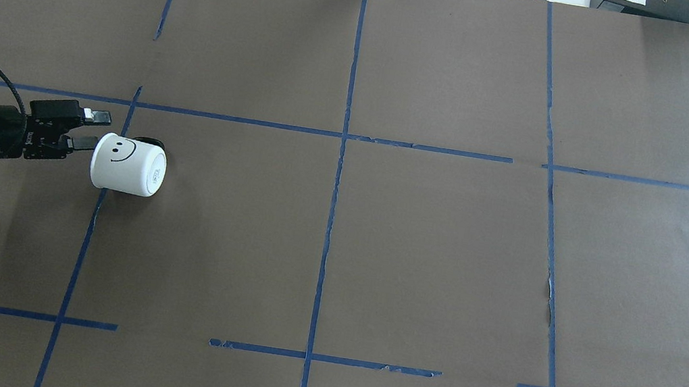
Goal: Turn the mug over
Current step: 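Reach the left gripper toward the white mug lying on its side, then close the left gripper on the mug's rim and lift it, then carry the mug with the left gripper toward the table center, rotating it, then lower the mug upright onto the table with the left gripper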
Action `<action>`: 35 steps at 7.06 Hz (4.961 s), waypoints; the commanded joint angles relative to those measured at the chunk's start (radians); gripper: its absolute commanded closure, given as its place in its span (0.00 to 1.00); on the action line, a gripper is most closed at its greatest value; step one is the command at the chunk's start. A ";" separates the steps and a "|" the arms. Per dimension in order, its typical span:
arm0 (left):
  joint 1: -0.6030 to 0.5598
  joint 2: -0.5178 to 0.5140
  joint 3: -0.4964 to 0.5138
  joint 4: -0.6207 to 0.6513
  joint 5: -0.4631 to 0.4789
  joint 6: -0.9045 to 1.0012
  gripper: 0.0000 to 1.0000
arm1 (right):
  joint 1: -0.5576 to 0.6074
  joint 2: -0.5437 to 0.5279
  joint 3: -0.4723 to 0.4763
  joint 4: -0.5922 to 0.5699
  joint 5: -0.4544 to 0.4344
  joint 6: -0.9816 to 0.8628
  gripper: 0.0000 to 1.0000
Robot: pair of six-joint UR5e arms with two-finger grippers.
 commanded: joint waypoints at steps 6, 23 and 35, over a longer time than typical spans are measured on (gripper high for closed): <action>0.029 -0.020 0.008 0.001 0.007 -0.008 1.00 | 0.000 0.000 0.000 0.000 0.000 0.000 0.00; 0.226 -0.699 -0.397 1.861 0.259 0.283 1.00 | 0.000 0.000 0.000 0.000 0.000 0.000 0.00; 0.373 -0.925 -0.074 2.070 0.436 0.339 1.00 | 0.000 0.000 0.000 0.000 0.000 0.000 0.00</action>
